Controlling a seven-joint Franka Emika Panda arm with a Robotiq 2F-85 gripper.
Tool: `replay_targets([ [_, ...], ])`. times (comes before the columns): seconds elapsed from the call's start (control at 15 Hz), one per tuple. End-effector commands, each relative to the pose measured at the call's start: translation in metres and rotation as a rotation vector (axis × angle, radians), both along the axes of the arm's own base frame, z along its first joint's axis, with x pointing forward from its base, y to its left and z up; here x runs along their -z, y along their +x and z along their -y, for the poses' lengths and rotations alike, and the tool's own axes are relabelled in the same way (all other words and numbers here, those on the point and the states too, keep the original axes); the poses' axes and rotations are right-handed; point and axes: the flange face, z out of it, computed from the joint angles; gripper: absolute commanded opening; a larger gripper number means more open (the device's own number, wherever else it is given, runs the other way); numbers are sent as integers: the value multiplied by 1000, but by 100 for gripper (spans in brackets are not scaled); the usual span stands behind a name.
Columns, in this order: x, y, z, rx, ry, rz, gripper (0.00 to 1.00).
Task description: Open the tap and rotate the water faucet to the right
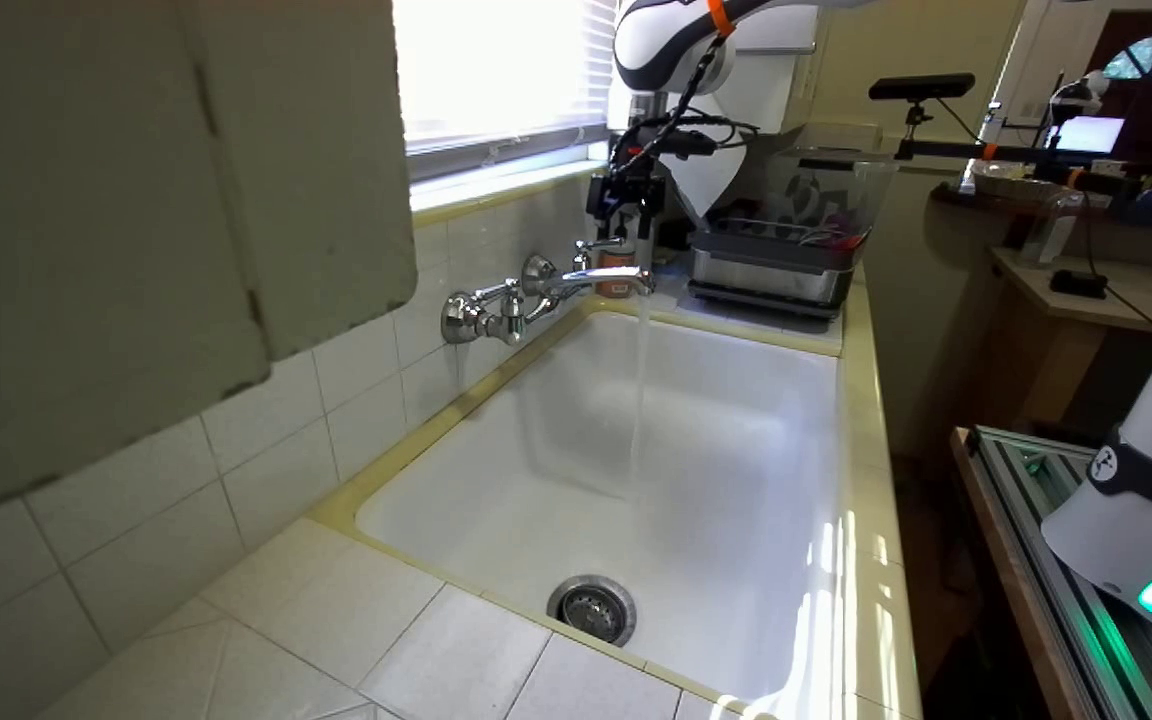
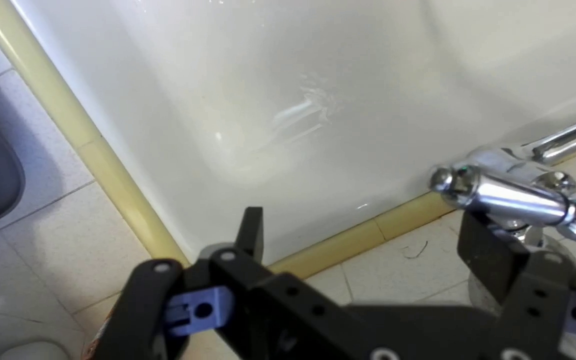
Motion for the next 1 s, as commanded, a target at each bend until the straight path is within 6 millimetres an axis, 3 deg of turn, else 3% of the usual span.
replay_targets([
  [0.0,-14,-8,-2,-9,-63,4,100],
  [0.47,-62,-14,-12,-53,-77,118,100],
  [0.67,-77,-27,-33,-106,-9,122,100],
  [0.93,-80,-42,-66,-173,28,85,100],
])
